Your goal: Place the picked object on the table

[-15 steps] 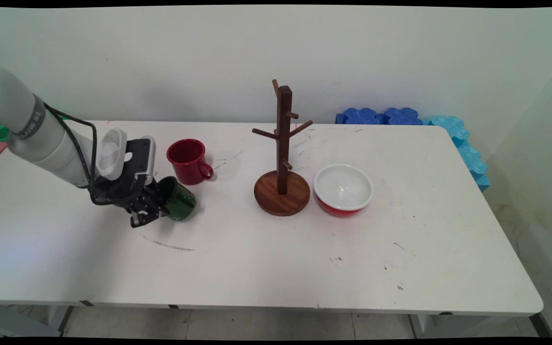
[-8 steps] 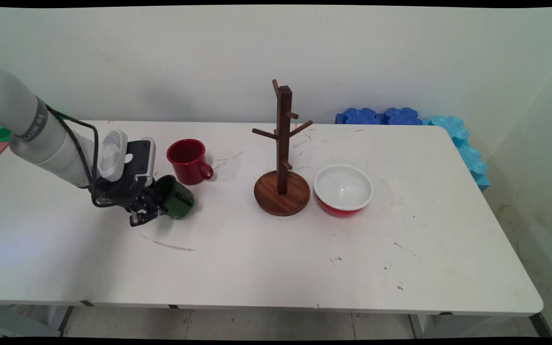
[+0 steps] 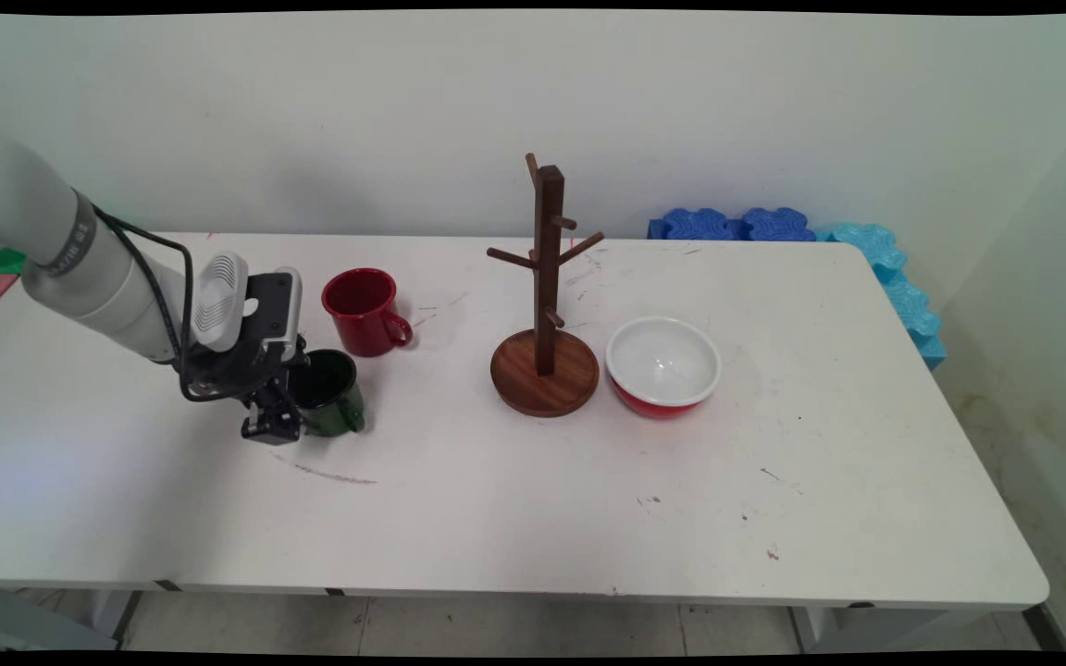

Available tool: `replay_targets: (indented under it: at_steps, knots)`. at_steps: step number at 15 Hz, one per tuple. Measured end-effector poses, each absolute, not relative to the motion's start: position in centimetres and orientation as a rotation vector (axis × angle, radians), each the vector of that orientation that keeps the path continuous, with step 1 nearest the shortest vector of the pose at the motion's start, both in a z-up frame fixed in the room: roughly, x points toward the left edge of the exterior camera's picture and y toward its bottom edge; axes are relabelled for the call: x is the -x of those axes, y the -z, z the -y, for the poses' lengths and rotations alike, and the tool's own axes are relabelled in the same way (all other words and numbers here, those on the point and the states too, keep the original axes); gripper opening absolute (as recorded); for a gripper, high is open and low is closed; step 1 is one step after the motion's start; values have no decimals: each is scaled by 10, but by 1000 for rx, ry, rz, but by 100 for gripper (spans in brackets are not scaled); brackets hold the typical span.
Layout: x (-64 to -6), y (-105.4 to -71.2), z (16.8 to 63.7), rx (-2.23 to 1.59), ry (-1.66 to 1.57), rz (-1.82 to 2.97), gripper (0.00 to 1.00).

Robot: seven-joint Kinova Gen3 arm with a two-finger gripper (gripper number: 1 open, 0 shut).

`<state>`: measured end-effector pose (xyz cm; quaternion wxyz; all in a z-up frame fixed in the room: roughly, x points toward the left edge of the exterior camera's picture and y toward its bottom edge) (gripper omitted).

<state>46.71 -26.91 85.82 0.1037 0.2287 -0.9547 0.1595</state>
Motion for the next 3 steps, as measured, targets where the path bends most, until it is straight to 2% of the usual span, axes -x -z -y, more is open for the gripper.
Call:
replay_targets:
  at_steps: [3]
  knots:
    - [-468, -857, 270, -671, -475, 2815, 100]
